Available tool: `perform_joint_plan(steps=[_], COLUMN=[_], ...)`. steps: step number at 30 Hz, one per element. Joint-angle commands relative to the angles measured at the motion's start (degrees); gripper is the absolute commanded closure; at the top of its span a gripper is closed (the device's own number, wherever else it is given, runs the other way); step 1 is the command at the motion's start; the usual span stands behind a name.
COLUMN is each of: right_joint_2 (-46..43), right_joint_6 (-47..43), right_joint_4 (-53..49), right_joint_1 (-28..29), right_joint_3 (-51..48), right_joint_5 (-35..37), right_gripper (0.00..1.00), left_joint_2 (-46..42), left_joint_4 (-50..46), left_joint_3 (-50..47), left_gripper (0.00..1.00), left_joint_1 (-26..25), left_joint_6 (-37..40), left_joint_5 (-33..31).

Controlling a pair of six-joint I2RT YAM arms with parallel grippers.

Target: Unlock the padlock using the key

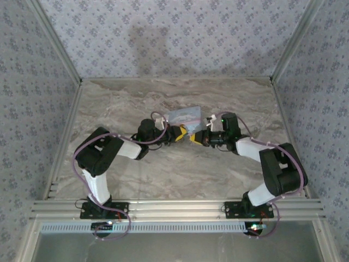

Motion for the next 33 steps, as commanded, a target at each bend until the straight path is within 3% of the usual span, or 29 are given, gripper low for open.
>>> perform_joint_plan(steps=[1,15,25,33], right_joint_2=[-2.5,0.5,2.0,3.8], right_joint_6=[1.7,6.4,6.3,8.7], right_joint_4=[-2.9,0.4,-0.4,1.4], right_joint_1=[-2.4,-9.0,-5.4,-9.0], right_joint_3=[-0.6,-1.2,1.1,1.5], right_joint_5=[-0.3,-5.3,-8.1,-7.0], right_gripper=[1.0,1.0,1.0,1.0], left_joint_2=[-0.4,-0.9,-0.5,-1.1], left_joint_4=[4.0,3.7,3.3,3.5], left_joint_3=[-0.3,-0.3,0.4,-0.3], left_gripper=[1.0,1.0,1.0,1.0], left_joint_1=[-0.2,-0.4,-0.4,-0.4], left_joint_6=[0.8,1.0,1.6,1.6], left_joint_5=[2.0,2.6,3.4,3.5])
